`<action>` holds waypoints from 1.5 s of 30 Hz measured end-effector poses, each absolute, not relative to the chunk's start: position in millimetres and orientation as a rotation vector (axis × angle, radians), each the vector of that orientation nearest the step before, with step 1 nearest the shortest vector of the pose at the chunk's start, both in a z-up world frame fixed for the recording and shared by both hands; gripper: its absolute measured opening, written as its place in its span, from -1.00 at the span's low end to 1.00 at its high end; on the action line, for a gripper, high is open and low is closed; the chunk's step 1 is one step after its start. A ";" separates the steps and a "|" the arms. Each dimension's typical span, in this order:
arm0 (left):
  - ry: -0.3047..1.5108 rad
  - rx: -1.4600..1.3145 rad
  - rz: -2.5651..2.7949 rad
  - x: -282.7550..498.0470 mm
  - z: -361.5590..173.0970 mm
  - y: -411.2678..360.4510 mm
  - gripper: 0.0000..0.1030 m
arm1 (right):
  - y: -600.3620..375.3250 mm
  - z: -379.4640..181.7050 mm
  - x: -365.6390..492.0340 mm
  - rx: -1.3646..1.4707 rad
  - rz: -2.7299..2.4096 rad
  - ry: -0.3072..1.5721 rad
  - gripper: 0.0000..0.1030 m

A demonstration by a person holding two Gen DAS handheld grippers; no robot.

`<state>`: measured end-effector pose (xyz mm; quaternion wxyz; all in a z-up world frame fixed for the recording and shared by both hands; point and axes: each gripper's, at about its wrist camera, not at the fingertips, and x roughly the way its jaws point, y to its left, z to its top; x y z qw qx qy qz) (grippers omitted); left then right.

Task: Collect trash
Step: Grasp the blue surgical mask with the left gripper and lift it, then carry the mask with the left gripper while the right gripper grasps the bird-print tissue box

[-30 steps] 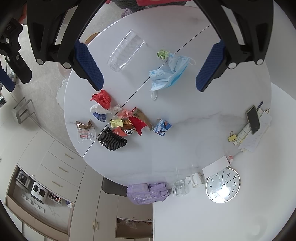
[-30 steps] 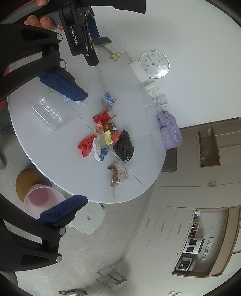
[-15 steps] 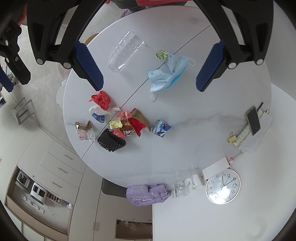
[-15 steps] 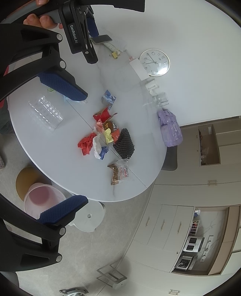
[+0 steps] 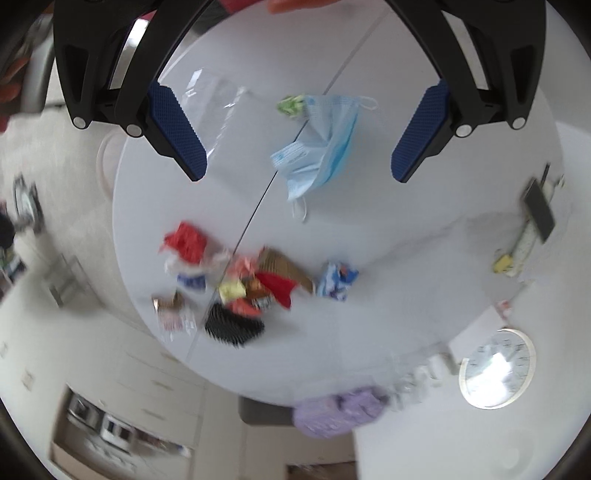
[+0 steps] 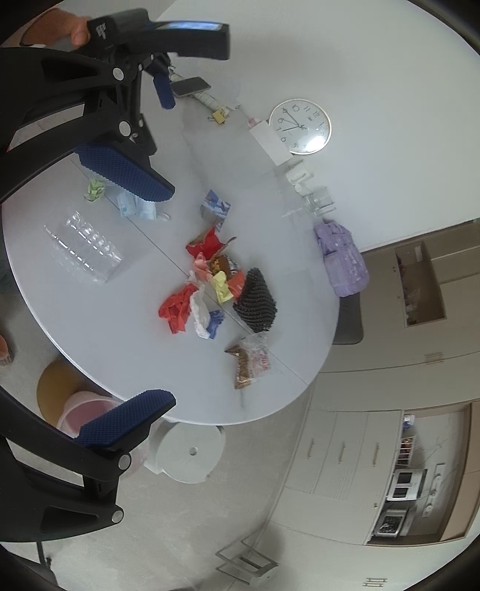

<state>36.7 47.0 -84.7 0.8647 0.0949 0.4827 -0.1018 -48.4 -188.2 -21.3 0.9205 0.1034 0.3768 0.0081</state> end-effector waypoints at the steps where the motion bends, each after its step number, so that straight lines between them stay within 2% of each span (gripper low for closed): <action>1: 1.030 0.210 -0.241 37.9 -95.2 50.2 0.86 | -186.7 -24.5 -47.1 0.221 0.012 0.782 0.96; 7: 1.115 0.294 -0.374 48.2 -154.9 67.5 0.86 | -176.1 -45.5 -36.5 0.231 -0.065 0.838 0.96; 13: 1.199 0.243 -0.434 76.2 -190.7 73.0 0.86 | -164.1 -65.5 -24.7 0.208 -0.142 0.909 0.96; 18: 1.215 0.359 -0.522 90.7 -215.1 56.7 0.86 | -164.0 -82.9 -19.2 0.235 -0.186 0.965 0.96; 20: 1.222 0.395 -0.556 94.5 -223.0 54.1 0.78 | -164.2 -86.4 -18.2 0.243 -0.198 0.981 0.96; 23: 1.248 0.426 -0.596 99.3 -234.1 54.1 0.56 | -165.5 -89.7 -16.7 0.262 -0.221 0.999 0.96; 31: 1.281 0.362 -0.648 108.1 -238.6 73.1 -0.28 | -172.3 -91.9 -14.2 0.317 -0.263 1.017 0.96; 45: 1.096 -0.056 -0.387 126.6 -141.3 123.0 -0.33 | -189.6 -103.3 59.3 0.320 -0.123 1.059 0.96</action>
